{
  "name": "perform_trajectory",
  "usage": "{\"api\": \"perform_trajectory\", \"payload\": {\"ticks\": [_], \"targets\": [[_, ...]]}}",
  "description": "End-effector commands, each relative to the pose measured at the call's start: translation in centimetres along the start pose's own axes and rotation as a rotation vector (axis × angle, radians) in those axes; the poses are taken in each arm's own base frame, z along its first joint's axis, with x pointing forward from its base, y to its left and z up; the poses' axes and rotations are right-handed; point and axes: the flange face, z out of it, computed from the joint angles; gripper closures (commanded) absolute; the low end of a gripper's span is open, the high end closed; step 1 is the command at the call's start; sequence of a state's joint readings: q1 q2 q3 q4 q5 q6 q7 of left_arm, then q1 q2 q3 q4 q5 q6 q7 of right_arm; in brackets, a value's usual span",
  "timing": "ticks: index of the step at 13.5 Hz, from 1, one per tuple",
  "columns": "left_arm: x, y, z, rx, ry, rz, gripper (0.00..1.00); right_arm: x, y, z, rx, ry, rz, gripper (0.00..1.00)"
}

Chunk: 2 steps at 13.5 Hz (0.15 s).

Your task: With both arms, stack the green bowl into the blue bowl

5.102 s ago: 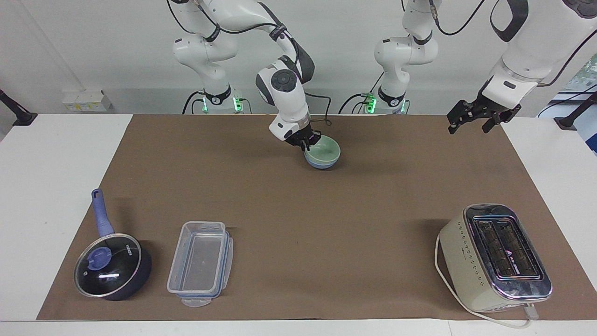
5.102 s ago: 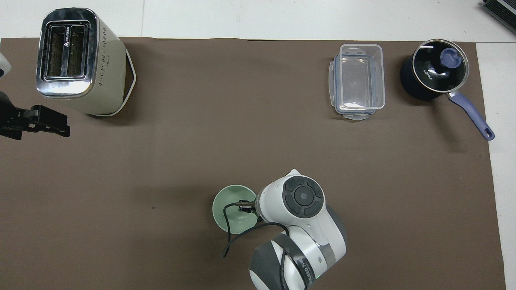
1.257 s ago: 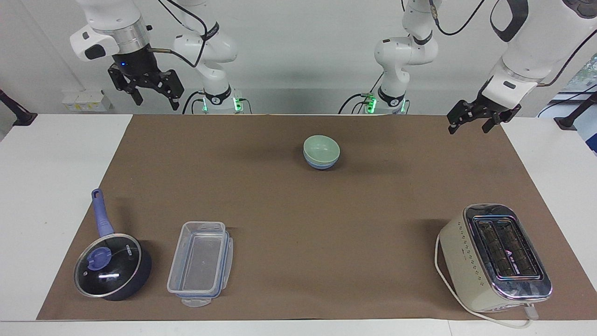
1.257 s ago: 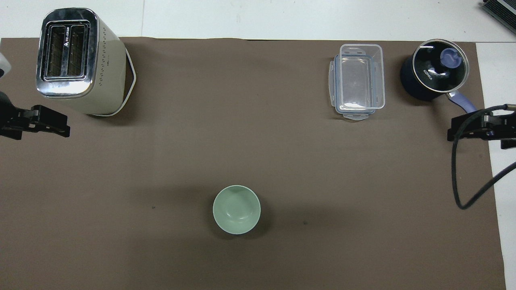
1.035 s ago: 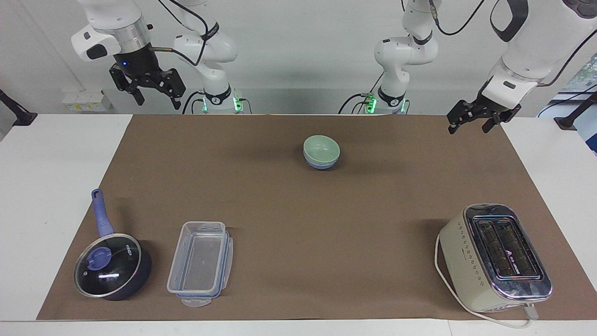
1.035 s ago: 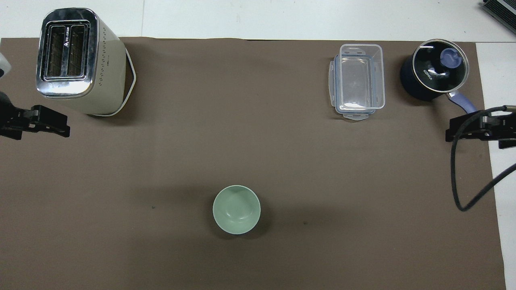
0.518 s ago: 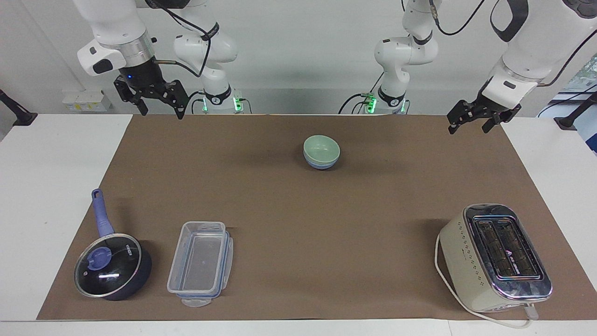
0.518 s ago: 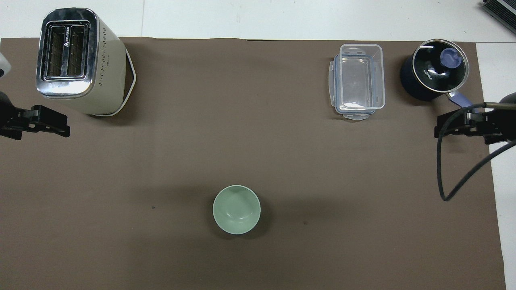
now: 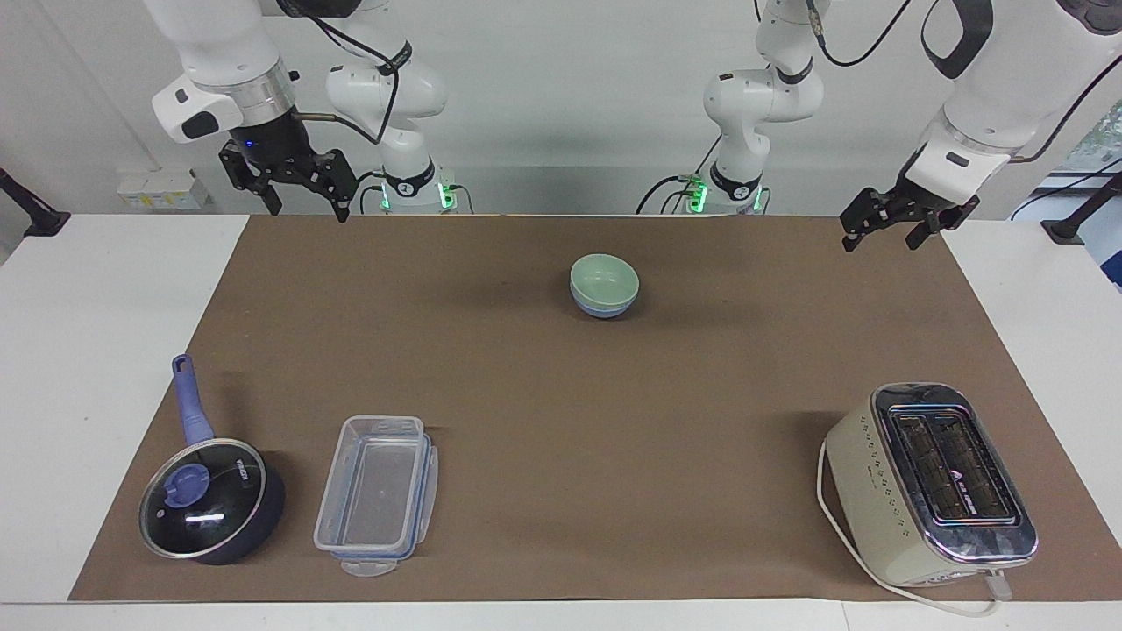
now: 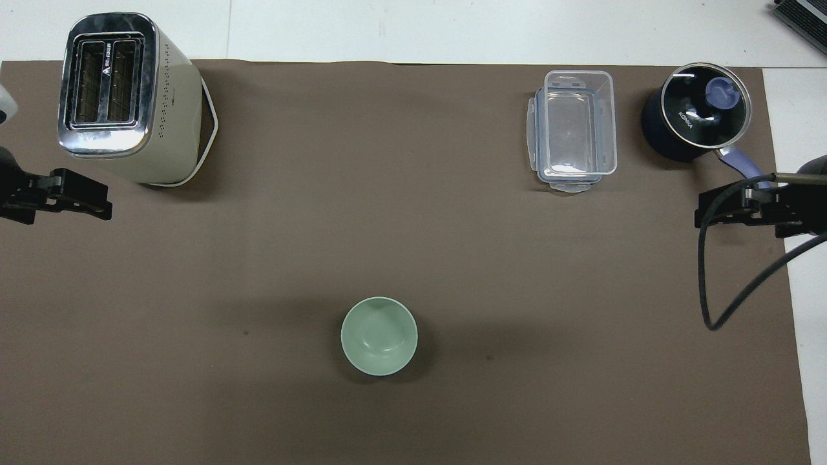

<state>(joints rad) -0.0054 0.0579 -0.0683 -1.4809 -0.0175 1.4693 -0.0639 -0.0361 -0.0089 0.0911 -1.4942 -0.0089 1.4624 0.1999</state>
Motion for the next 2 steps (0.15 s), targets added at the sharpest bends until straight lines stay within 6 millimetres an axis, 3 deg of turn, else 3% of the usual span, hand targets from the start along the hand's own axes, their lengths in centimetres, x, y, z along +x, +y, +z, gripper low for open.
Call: {"api": "perform_trajectory", "payload": {"ticks": [1, 2], "targets": [[-0.21, -0.30, -0.56, 0.002, -0.007, 0.003, 0.00, -0.53, 0.24, 0.09, 0.003, 0.013, 0.002, 0.00], [-0.22, -0.21, -0.56, 0.002, -0.007, 0.004, 0.00, -0.52, 0.22, 0.08, 0.005, 0.014, -0.001, 0.00]]}}
